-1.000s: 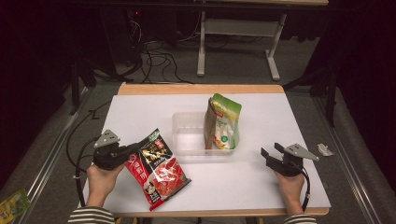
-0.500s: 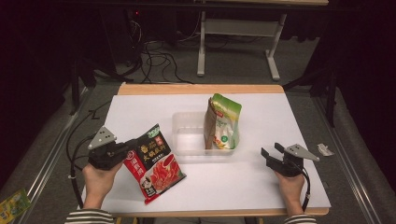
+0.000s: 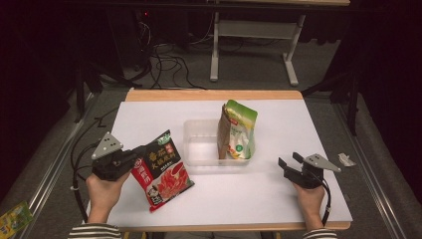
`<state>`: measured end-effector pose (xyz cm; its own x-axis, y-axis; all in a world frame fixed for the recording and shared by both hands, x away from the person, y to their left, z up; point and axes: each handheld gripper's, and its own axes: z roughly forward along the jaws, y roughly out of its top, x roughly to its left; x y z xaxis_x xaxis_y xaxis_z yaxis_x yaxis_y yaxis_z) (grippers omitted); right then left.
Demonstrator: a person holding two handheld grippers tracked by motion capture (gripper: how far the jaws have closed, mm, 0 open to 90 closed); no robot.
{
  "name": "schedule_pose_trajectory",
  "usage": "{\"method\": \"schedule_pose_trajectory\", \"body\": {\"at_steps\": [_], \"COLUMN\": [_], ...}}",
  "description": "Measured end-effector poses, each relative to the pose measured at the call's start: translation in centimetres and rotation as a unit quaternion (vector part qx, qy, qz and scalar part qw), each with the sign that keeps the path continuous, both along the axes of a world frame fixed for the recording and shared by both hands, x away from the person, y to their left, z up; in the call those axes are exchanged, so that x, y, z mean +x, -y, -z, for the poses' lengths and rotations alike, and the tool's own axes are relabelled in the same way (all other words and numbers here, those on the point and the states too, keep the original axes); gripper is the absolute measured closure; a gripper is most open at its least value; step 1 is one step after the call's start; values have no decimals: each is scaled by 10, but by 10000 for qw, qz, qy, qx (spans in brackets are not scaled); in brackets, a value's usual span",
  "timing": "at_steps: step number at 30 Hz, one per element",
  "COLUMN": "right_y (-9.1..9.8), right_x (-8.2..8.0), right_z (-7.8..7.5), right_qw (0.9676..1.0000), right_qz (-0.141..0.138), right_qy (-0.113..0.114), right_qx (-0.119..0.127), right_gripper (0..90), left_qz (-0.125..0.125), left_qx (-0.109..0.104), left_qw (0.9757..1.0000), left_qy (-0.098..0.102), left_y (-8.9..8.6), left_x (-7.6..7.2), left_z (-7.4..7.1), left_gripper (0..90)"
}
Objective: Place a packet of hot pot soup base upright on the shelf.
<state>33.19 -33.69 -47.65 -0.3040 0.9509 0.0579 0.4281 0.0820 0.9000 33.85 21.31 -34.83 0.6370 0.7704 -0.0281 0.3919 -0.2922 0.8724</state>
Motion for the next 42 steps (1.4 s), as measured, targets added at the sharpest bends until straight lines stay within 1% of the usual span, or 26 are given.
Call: {"method": "schedule_pose_trajectory", "body": {"at_steps": [6,7,9,14,21,33,35,42], "right_y": [0,0,0,0,0,0,0,0], "right_x": [0,0,0,0,0,0,0,0], "right_z": [0,0,0,0,0,0,0,0], "right_qw": [10000,10000,10000,10000,10000,10000,10000,10000], "right_qz": [-6,-21,-4,2,-3,15,6,8], "right_qy": [1,23,-2,1,6,-1,-8,-14], "right_qx": [-9,-20,-9,3,-10,10,-9,-8], "right_gripper": [348,348,348,347,347,346,347,347], "left_qz": [-60,-63,-59,-46,-67,13,28,67], "left_qx": [-67,-37,-60,-180,-180,-179,-158,-202], "left_qw": [9999,9999,9999,9997,9995,9995,9995,9994], "left_qy": [110,133,142,172,234,250,278,278], "left_y": [1,1,1,-2,1,17,21,32], "left_x": [-5,-5,-6,-9,-11,-2,-1,6], "left_z": [-8,-9,-11,-16,-28,-42,-44,-50], "left_gripper": [894,894,894,894,894,893,893,893]}}
